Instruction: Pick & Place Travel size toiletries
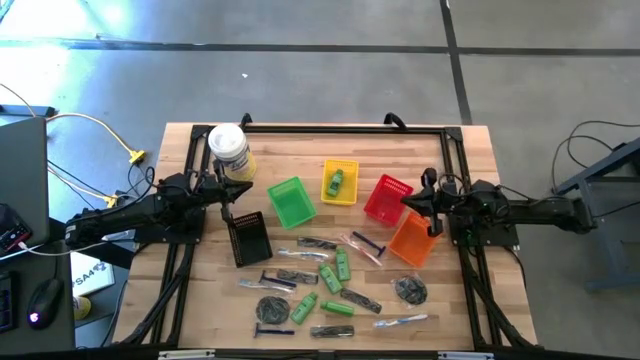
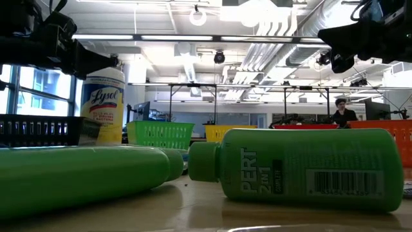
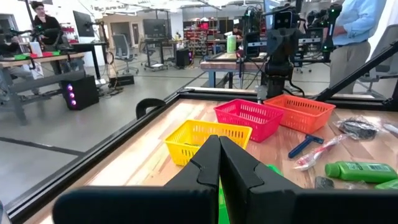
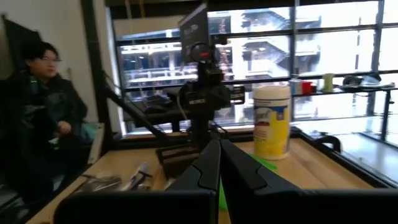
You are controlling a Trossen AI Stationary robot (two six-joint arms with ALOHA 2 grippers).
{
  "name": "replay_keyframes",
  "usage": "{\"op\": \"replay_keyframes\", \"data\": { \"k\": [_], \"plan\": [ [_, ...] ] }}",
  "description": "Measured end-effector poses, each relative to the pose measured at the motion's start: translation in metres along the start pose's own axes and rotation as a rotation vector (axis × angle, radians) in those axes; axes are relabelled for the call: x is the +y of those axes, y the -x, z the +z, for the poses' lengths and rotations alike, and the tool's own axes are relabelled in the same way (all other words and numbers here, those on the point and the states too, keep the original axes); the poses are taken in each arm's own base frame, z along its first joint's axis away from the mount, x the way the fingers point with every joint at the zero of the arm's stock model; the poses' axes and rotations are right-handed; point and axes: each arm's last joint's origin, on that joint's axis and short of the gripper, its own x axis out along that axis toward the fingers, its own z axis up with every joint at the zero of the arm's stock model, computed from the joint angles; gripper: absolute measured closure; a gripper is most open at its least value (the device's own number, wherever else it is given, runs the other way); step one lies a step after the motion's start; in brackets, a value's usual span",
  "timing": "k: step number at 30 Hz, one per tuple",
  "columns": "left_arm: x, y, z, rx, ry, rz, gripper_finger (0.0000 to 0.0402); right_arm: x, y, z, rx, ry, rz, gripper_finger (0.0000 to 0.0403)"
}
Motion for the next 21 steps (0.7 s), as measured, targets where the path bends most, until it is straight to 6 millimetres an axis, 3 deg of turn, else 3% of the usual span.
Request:
{"op": "replay_keyframes", "data": {
  "k": [21],
  "plan": [
    [0.0000, 0.0000, 0.0000, 0.000, -0.002, 0.000, 0.0402, 0.0009, 0.0001, 0.0038, -0.041, 0.025, 0.023, 0.0400]
  ]
}}
